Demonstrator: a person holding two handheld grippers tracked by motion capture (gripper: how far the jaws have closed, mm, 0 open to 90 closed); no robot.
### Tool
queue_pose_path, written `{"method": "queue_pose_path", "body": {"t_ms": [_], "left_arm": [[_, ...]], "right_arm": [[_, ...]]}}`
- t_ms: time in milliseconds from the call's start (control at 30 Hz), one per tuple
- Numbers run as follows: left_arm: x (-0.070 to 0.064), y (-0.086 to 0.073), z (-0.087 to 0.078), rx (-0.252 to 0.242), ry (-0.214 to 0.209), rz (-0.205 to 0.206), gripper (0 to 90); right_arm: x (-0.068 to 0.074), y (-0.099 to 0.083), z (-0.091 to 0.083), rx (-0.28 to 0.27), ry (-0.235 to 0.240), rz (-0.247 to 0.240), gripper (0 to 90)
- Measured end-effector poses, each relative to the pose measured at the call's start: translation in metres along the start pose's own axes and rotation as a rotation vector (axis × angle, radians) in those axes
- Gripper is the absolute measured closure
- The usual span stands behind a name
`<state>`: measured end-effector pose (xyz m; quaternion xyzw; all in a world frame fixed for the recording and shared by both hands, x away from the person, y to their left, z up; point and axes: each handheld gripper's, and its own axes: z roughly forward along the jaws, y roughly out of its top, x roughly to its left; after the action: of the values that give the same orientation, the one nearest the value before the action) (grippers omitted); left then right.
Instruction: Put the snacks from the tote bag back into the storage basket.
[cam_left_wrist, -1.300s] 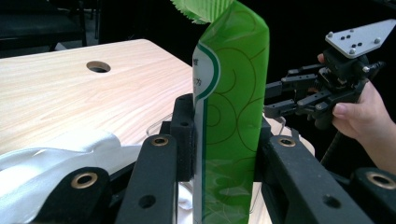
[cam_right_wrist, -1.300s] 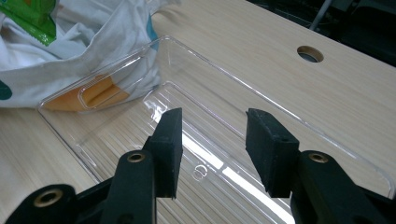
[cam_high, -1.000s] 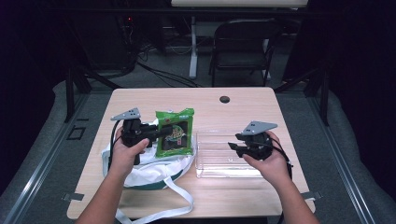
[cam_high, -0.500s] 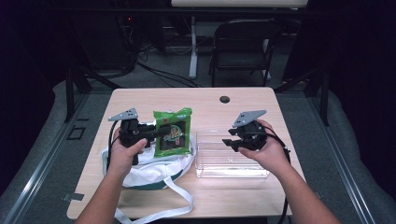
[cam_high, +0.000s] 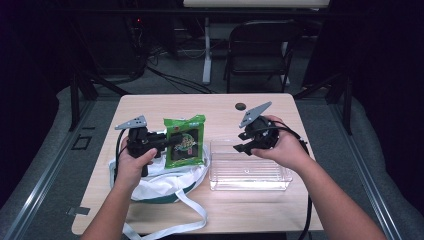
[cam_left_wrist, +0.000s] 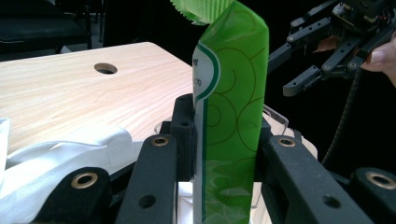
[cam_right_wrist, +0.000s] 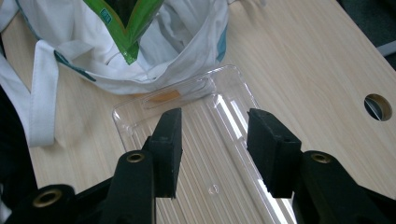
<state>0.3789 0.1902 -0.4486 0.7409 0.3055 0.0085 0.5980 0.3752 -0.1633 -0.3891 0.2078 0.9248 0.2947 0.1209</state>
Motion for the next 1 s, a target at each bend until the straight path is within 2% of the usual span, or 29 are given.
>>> {"method": "queue_pose_path", "body": {"t_ms": [233,500,833,1000], "left_arm": [[0.000,0.000,0.000,-0.002,-0.002,-0.001,72.8],[-0.001,0.000,0.001,-0.002,-0.010,0.000,72.8],[-0.004,0.001,0.002,-0.007,-0.028,-0.002,72.8],[-0.008,0.001,0.005,-0.003,-0.051,-0.003,72.8]], "right_arm": [[-0.005,0.014,0.000,0.069,0.052,-0.058,54.0],[-0.008,0.034,0.003,0.118,0.109,-0.124,52.2],[-0.011,0.057,0.004,0.180,0.130,-0.210,50.5],[-0.016,0.066,0.000,0.202,0.114,-0.204,48.4]]}}
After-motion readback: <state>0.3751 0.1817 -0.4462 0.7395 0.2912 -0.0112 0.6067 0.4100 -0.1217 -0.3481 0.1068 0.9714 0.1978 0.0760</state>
